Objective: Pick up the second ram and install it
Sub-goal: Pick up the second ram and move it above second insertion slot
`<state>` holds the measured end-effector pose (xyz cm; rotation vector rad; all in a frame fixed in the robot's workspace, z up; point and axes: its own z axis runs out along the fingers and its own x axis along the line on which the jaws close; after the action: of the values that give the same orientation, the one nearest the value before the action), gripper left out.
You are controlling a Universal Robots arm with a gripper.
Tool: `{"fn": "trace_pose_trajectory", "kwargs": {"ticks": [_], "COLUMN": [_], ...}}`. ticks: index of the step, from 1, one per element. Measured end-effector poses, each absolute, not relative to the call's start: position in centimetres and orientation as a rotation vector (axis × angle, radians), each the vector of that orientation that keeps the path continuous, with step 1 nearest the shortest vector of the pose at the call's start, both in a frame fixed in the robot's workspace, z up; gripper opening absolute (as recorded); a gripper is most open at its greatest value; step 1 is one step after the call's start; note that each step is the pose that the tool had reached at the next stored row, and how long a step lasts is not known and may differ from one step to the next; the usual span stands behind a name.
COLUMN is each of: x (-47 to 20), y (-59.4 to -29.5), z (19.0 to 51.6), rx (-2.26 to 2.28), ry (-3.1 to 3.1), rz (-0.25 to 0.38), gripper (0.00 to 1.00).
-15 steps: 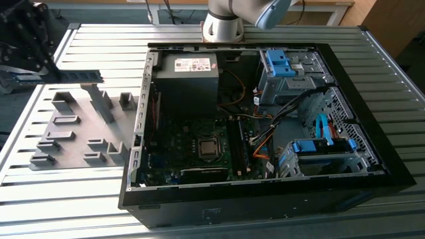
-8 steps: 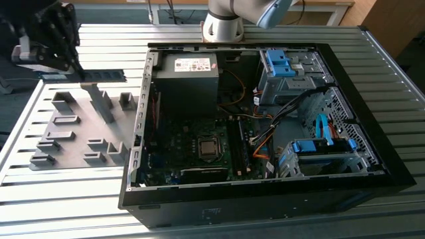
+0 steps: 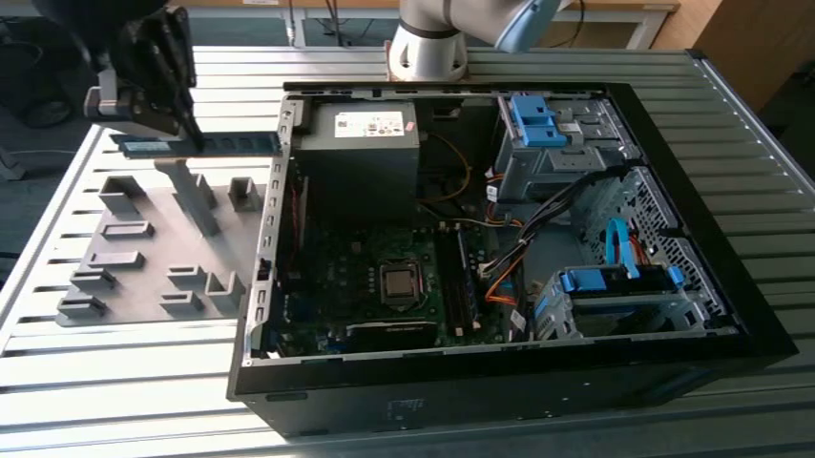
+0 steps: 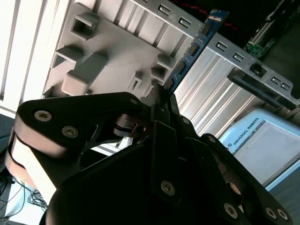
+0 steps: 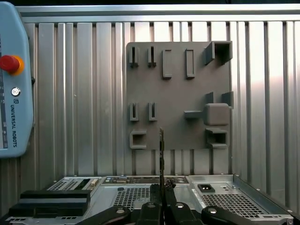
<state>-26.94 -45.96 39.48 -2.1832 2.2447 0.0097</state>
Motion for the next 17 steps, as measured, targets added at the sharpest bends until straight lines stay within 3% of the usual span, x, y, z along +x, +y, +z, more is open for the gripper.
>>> {"fn": "trace_pose_trajectory", "kwargs": {"ticks": [17], "x": [-23.3], "y": [-45.9], "z": [39.5], "rx": [-2.183], "ry": [2.245], "rz": [0.01], "gripper": [0.14]}}
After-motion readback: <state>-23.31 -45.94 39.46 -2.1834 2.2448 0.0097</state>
